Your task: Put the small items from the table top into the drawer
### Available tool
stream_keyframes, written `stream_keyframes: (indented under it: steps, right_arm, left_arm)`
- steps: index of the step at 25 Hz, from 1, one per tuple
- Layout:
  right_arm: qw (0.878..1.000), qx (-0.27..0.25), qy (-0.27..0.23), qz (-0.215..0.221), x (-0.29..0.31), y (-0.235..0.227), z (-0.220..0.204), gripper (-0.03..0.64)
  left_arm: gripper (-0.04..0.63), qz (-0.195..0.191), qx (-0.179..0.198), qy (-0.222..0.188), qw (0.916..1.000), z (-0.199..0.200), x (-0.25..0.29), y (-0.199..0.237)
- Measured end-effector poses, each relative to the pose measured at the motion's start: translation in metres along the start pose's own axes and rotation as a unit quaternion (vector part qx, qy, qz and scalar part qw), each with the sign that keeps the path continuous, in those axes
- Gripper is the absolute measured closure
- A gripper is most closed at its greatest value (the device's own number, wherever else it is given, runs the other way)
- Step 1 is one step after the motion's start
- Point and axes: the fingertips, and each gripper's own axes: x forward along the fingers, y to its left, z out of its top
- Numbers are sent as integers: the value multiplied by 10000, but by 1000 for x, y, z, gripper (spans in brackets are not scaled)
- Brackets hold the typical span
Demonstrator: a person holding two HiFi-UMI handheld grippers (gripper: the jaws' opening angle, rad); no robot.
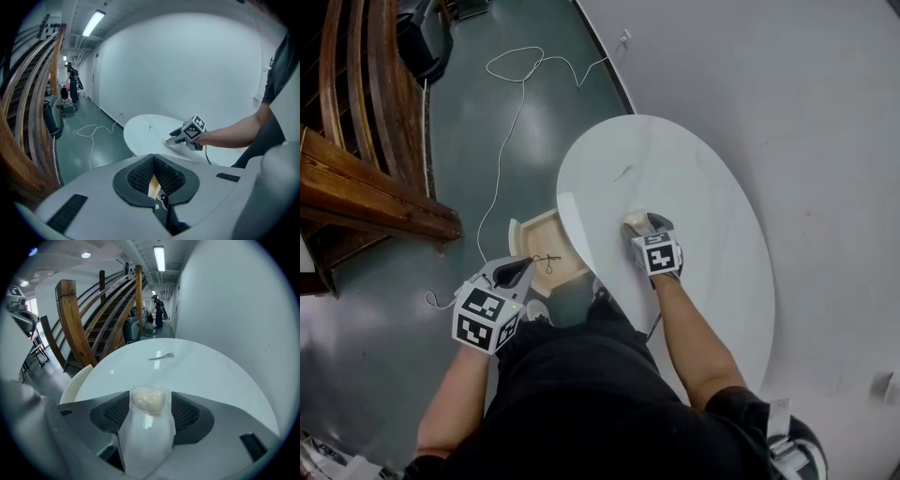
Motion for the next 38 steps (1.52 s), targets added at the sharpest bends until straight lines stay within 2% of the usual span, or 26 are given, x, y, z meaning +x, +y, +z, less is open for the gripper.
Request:
stream_keyframes:
  steps: [7,11,18,22,30,38]
  right_arm:
    - [9998,185,10,-25,6,2,-5,373]
    - [9989,477,11,0,7,1,-9,373]
    - [9979,636,98,25,1,4,-11,402]
    - [9978,655,-16,112,-11,16,-4,405]
    - [9973,390,-246,570,-31,73,14,403]
    - [9915,-127,-376,1237,-39,164,28,403]
  left_arm:
    - [580,29,-133,-68,9999,-3,-7,0]
    - [580,70,-168,-112,9998,-6,-11,1]
    - [580,97,-220,-188,9995,-14,-21,4]
    - [580,119,-241,-245,9993,-15,-26,8]
    - [580,58,-257,-249,9993,-26,-34,12]
    - [580,79,-305,-235,9992,-43,-49,24]
